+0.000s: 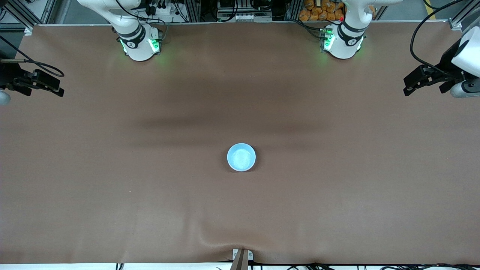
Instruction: Stack pink and blue bowls on white bowl
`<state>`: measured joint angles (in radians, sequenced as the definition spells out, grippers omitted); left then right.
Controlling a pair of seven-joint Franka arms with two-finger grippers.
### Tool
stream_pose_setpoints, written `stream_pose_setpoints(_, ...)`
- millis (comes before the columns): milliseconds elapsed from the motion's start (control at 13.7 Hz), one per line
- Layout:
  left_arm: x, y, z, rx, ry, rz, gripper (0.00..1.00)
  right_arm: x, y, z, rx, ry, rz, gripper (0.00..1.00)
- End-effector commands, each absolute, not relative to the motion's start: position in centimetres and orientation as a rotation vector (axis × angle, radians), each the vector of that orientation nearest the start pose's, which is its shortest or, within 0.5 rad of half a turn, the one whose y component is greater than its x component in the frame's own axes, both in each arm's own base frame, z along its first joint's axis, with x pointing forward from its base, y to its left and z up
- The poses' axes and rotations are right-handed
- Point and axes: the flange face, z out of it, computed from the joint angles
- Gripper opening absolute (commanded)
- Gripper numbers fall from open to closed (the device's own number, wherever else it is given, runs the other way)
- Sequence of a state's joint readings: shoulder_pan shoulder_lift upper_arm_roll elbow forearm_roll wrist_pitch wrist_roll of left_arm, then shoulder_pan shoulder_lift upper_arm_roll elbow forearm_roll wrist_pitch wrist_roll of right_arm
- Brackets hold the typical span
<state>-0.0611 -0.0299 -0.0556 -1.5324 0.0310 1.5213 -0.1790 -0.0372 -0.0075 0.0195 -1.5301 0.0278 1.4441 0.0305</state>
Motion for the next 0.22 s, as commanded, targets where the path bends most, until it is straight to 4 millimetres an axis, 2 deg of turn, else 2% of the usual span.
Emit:
stream_pose_setpoints(0,53.04,-5.94,65.9,-3.109,-0.099,-0.029,1.0,53.77,-0.86,63.67,-3.128,0.099,0.128,1.0)
stream_pose_setpoints(146,52.93,-5.93,66.05,-3.11,-0.097,-0.031,1.0,53.87,-0.8,63.7,-3.13,0.095,0.12,1.0)
